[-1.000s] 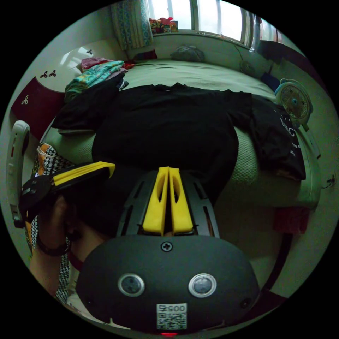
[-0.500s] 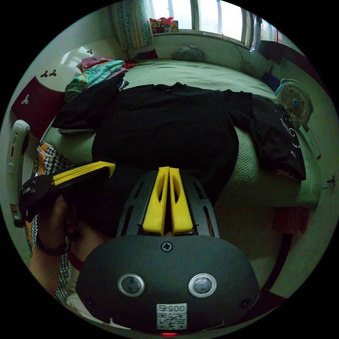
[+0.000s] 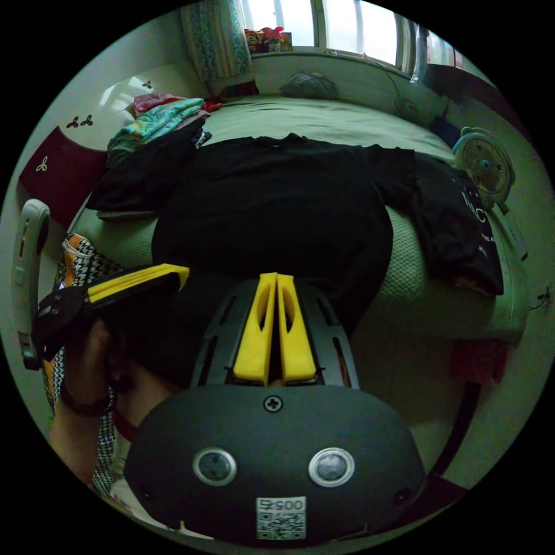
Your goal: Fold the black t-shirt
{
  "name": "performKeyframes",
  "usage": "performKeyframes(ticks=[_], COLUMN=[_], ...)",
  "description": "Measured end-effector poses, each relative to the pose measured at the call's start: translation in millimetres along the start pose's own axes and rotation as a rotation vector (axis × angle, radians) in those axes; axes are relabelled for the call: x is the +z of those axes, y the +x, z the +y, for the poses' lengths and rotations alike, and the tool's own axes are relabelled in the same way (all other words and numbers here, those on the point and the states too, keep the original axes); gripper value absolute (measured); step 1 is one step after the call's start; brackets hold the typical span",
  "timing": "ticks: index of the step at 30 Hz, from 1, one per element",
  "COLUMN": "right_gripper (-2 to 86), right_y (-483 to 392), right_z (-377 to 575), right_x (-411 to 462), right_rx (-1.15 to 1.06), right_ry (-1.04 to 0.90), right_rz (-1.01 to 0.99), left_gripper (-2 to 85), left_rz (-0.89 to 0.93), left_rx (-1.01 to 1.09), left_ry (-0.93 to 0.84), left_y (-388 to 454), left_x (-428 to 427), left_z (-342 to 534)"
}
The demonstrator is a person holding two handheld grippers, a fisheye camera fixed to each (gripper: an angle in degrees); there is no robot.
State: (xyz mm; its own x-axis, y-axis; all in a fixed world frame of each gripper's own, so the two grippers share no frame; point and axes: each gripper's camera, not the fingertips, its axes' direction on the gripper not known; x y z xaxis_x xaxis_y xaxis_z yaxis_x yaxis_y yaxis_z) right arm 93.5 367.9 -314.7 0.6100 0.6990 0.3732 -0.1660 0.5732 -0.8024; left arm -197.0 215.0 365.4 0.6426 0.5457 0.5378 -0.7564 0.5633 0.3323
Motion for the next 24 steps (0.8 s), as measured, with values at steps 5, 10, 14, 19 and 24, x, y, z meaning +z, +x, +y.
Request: performKeyframes(ticks=[5, 10, 14, 19, 24], right_gripper=[-1.0, -1.0, -1.0, -1.0, -1.0], right_y=[13, 35, 68, 107, 137], right_z=[-3, -4, 0, 7, 14], right_x=[-7, -20, -38, -58, -59], right_rx=[0.004, 0.035, 0.1, 0.173, 0.238], right_ry=[-0.005, -0.016, -0.035, 0.001, -0.033], right_rz=[0.004, -0.045, -0.073, -0.029, 0.002], left_gripper=[-0.7, -0.7, -0.7, -0.7, -0.7], left_rz=[0.016, 0.016, 0.003, 0.076, 0.123], left_rx=[-0.007, -0.01, 0.05, 0.081, 0.062], left_ry=[-0.003, -0.017, 0.036, 0.097, 0.091], left_y=[2, 10, 23, 40, 51], left_x=[2, 2, -5, -11, -6], left_z=[-5, -14, -18, -29, -44])
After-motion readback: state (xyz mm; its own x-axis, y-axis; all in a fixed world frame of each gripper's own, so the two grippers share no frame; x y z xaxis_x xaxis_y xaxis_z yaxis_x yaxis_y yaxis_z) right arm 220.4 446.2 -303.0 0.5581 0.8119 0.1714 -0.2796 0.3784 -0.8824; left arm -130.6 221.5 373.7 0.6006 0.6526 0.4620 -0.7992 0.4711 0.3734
